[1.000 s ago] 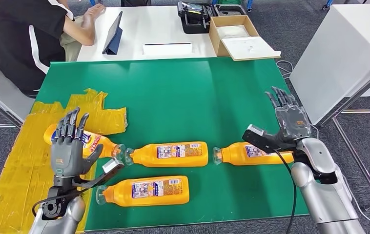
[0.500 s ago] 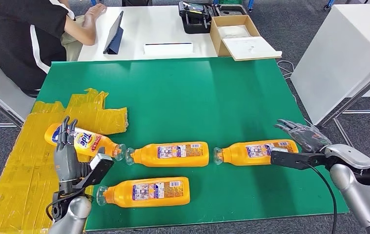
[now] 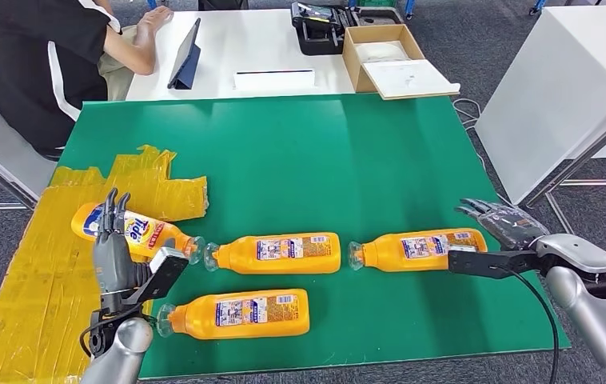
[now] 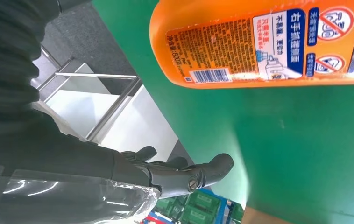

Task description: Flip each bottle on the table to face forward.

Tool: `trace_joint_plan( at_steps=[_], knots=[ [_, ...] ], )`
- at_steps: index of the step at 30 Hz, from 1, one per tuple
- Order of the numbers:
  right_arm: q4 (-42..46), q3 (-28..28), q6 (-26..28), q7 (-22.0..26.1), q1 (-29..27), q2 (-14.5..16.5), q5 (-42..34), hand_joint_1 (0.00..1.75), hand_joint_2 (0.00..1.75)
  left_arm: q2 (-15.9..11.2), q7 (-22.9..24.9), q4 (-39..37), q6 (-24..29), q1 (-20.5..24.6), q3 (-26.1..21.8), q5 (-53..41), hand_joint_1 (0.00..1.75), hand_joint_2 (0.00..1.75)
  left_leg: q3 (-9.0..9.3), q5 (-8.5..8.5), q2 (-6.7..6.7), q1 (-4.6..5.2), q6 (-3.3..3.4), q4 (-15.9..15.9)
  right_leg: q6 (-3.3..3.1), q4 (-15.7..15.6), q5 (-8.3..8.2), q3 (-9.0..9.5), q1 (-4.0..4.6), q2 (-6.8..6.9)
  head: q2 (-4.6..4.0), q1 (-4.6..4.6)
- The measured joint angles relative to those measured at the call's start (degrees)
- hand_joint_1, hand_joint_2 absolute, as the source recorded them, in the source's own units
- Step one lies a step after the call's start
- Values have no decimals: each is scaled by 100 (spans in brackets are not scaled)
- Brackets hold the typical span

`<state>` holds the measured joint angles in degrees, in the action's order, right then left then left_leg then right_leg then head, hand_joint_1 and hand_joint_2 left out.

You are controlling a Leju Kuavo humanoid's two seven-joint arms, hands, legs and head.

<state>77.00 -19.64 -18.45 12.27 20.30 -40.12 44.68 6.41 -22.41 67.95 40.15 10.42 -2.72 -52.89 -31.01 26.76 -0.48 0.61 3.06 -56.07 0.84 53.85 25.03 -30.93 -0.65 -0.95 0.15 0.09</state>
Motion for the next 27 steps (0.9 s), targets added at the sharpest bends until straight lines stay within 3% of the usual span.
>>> trace_joint_plan(
  at_steps=[10,27],
  knots=[
    [-170,-220,627,-152,-240,250,532,0,175,32,-56,-109,0,95,120,43,0,175,-2,0,1,-1,0,1,0,0,0,0,2,-1,0,0],
    [-1179,-570,853,-355,34,926,1072,0,175,86,-101,-198,0,172,111,15,0,175,0,-1,2,-4,-1,1,-1,0,0,1,3,0,0,0]
  ],
)
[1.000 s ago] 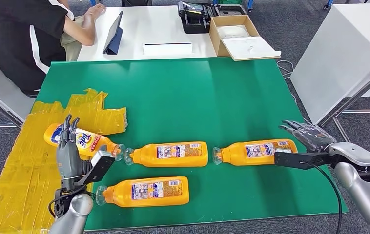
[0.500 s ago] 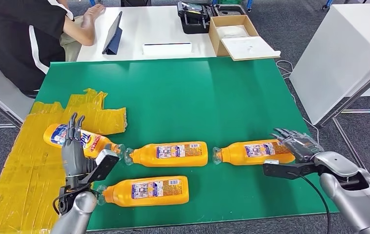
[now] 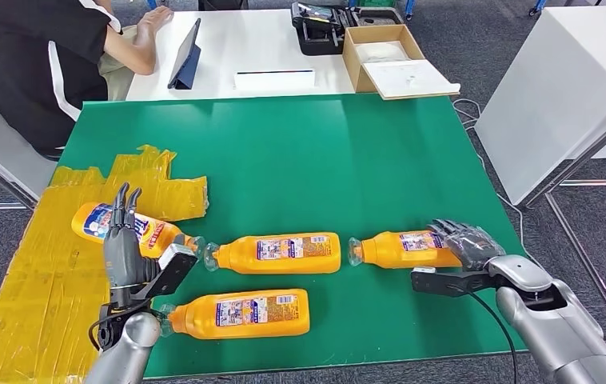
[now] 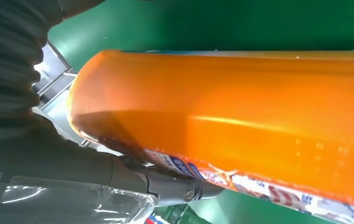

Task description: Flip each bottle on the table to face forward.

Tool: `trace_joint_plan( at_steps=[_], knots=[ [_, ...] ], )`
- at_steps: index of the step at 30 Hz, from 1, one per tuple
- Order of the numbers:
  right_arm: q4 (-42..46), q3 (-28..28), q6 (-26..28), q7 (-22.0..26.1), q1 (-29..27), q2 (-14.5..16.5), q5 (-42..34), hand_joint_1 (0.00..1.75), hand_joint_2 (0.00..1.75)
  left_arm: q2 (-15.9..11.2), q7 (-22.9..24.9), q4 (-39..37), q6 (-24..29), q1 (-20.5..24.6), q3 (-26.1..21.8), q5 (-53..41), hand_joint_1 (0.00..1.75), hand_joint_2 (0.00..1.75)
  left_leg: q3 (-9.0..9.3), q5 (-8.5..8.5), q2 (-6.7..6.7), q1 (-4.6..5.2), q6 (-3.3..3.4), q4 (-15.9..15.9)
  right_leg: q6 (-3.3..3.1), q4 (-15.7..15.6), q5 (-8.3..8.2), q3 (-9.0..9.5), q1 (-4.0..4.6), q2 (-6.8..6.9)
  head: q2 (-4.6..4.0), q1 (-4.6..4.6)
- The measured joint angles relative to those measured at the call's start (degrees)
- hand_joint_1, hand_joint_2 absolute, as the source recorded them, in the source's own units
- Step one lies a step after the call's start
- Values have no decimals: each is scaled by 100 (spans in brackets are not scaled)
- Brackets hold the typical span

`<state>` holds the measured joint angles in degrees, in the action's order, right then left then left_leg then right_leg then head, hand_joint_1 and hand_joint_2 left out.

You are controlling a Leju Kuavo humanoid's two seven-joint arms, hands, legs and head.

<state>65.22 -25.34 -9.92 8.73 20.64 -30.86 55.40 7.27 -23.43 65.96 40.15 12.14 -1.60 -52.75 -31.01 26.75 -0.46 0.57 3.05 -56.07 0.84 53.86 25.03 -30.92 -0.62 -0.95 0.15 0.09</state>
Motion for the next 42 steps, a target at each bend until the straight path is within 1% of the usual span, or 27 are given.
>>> trace_joint_plan(
  at_steps=[6,7,8,10,11,12,26,34,36,38,42],
  knots=[
    [-160,-15,-38,-150,29,75,107,0,175,7,1,0,0,-1,-9,-19,0,175,12,0,0,0,0,0,0,-1,0,10,6,0,0,0],
    [-189,-16,-87,-172,49,84,130,8,175,11,-2,0,0,1,-15,-23,0,175,15,0,2,0,0,0,0,-1,0,11,6,0,0,0],
    [-230,-18,-153,-197,80,95,161,47,175,20,-6,0,0,4,-24,-27,0,175,19,0,4,0,0,0,0,-1,0,13,7,0,0,0],
    [-350,-23,-266,-229,166,125,220,134,175,37,-26,0,0,18,-68,-21,0,175,28,0,6,1,0,0,0,-2,0,21,8,-1,0,0],
    [-417,-25,-295,-233,206,141,238,169,175,43,-36,-1,0,29,-99,-9,0,175,33,1,7,1,0,0,0,-2,0,26,8,-1,0,-1],
    [-477,-27,-304,-231,238,156,247,174,175,45,-46,-4,0,42,-133,5,0,175,38,1,9,0,1,0,0,-3,0,32,8,-1,0,-1],
    [-757,-28,-185,-241,344,279,289,175,175,49,-77,-110,0,112,-271,11,0,175,73,-4,18,14,11,-3,12,-4,-8,66,6,-6,0,-1],
    [-782,-28,13,-205,353,308,348,175,175,52,-144,-185,0,160,-288,18,0,175,74,-3,19,13,10,-3,11,-4,-8,67,7,-11,0,-1],
    [-769,-26,194,-196,333,315,376,175,175,53,-145,-186,0,159,-291,35,0,175,74,-4,19,13,10,-2,11,-3,-9,68,7,-12,0,-1],
    [-718,-7,484,-198,270,340,411,175,175,53,-144,-186,0,152,-293,39,0,175,72,-4,19,13,10,-2,11,-3,-9,69,7,-12,0,-1],
    [-380,175,1109,-365,17,516,562,175,175,53,-86,-170,0,62,-298,42,0,175,52,-7,17,10,11,-2,11,1,-10,67,7,-10,0,-1]
  ],
)
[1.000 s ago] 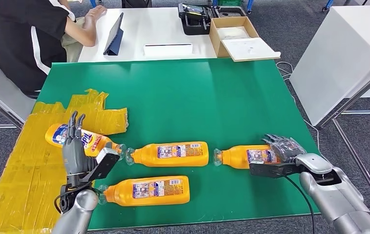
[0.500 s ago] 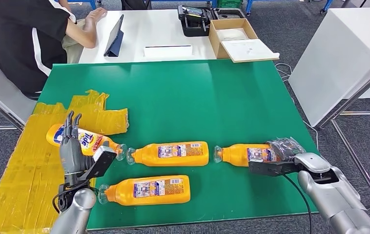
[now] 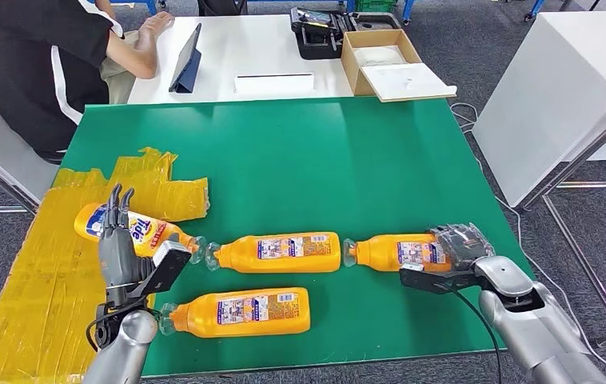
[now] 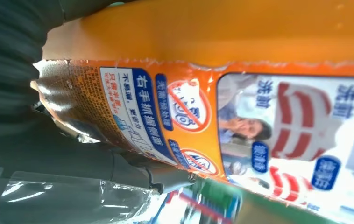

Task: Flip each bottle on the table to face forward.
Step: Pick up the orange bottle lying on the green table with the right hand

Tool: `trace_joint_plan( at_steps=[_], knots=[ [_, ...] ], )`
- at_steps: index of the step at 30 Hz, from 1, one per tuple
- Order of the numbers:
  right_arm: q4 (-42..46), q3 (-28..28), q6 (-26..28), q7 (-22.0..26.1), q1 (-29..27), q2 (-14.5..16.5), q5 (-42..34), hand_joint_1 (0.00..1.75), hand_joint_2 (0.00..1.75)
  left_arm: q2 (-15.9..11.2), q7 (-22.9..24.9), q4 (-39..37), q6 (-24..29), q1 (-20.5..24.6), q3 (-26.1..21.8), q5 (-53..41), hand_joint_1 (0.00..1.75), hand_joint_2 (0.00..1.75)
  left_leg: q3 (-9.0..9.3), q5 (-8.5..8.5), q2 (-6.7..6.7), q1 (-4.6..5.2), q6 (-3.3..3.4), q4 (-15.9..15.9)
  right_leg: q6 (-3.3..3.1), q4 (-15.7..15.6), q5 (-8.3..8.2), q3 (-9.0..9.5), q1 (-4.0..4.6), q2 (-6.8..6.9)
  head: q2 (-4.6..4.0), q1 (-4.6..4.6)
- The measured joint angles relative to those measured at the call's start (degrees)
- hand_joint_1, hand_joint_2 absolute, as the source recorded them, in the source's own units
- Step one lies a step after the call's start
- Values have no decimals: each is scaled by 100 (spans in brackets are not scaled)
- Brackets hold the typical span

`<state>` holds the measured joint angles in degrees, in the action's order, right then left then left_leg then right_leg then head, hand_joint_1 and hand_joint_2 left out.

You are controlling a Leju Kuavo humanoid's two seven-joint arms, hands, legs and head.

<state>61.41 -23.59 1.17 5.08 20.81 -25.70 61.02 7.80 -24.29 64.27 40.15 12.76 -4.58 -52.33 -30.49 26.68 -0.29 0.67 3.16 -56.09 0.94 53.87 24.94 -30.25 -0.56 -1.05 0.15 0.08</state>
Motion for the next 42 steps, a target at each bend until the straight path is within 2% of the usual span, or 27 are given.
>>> trace_joint_plan(
  at_steps=[3,6,11,21,23,28,35,38,42],
  knots=[
    [446,331,363,-329,-149,274,151,175,175,7,86,70,0,-136,-18,-34,0,175,-17,-3,1,-8,1,0,-1,3,0,-17,0,-1,0,2],
    [844,668,468,-557,-197,503,211,175,175,22,122,126,0,-229,-42,-72,0,175,-28,-3,-7,-9,1,0,-1,2,1,-41,0,2,0,2],
    [1240,1012,509,-641,-261,681,229,175,175,30,129,153,1,-287,-90,-74,0,175,-50,-3,-11,-10,1,0,-1,3,2,-54,0,5,0,1],
    [1805,1644,1013,-632,-365,1008,-169,175,175,85,140,219,0,-342,-249,-169,0,175,-57,-3,-6,-10,1,0,-1,3,2,-54,0,4,0,1],
    [1830,1688,1119,-493,-366,1085,-349,175,175,98,139,226,-1,-342,-263,-145,0,175,-57,-3,-7,-10,1,0,-1,3,2,-54,0,4,0,1],
    [1834,1731,1823,317,-368,1444,-1382,175,175,103,128,227,-174,-273,-95,550,0,175,-55,-3,-5,-10,1,0,-1,2,2,-55,0,4,0,1],
    [1834,1716,1938,505,-371,1734,-1626,175,175,101,104,228,-337,-195,112,830,0,175,-56,-3,-5,-11,0,0,-1,3,2,-57,0,4,0,1],
    [1830,1714,2102,934,-387,1915,-2180,175,175,101,19,268,-904,-143,264,1408,0,175,-56,-4,-5,-12,0,0,-1,4,2,-58,0,4,0,-1],
    [1711,1617,2349,1726,-384,2372,-3137,175,175,107,112,410,-1776,97,776,2121,0,175,-58,-4,-4,-13,-1,0,-1,6,1,-57,0,4,0,0]
  ],
)
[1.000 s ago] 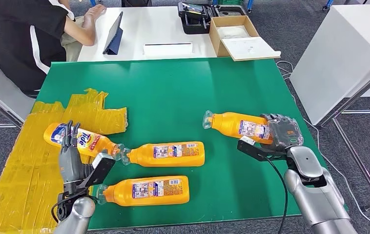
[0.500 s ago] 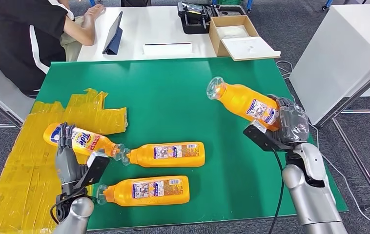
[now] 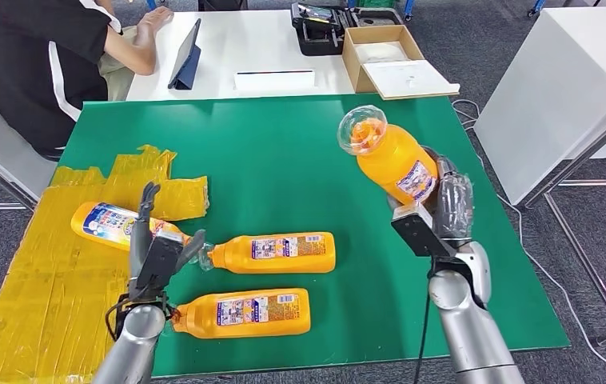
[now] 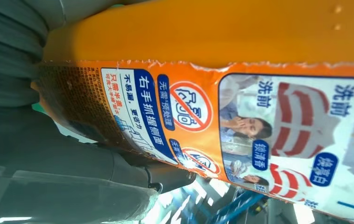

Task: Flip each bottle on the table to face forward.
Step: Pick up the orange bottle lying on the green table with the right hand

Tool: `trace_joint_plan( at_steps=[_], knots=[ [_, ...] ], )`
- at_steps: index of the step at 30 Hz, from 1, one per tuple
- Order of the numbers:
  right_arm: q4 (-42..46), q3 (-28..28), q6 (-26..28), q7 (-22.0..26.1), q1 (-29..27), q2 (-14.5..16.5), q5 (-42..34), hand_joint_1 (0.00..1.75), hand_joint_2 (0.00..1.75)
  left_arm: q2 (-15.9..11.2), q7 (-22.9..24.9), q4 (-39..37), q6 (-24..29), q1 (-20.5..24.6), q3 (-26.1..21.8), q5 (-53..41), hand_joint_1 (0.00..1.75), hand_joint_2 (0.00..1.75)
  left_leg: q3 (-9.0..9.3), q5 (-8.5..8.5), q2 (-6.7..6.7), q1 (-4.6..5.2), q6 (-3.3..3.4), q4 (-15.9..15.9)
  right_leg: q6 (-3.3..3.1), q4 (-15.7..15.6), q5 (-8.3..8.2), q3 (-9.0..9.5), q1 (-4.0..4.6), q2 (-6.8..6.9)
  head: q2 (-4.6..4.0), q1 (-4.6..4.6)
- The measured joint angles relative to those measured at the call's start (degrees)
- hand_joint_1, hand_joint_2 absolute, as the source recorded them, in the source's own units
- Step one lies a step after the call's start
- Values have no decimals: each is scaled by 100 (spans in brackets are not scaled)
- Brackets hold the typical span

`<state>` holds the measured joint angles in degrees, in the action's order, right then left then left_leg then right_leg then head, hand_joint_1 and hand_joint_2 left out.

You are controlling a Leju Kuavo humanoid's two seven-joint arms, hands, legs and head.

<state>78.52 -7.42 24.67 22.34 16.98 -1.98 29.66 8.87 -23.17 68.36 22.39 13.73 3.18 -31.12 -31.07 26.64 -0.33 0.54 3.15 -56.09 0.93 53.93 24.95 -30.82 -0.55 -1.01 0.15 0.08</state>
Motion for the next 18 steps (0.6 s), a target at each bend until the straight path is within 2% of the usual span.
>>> trace_joint_plan(
  at_steps=[6,14,18],
  knots=[
    [-281,-180,-16,352,79,428,-640,175,175,1,148,190,-263,262,651,332,0,175,0,-2,-3,0,-1,0,0,7,0,0,0,0,0,0],
    [-993,-510,-874,833,288,864,-1961,175,175,25,357,394,-485,618,1411,495,0,175,-4,-2,-2,1,-1,0,0,7,0,-1,0,0,0,0],
    [-1402,-732,-1198,932,449,1045,-2254,175,175,69,403,401,-490,757,1629,538,0,175,-4,-2,1,1,-1,0,0,8,0,-1,0,-1,0,0]
  ],
)
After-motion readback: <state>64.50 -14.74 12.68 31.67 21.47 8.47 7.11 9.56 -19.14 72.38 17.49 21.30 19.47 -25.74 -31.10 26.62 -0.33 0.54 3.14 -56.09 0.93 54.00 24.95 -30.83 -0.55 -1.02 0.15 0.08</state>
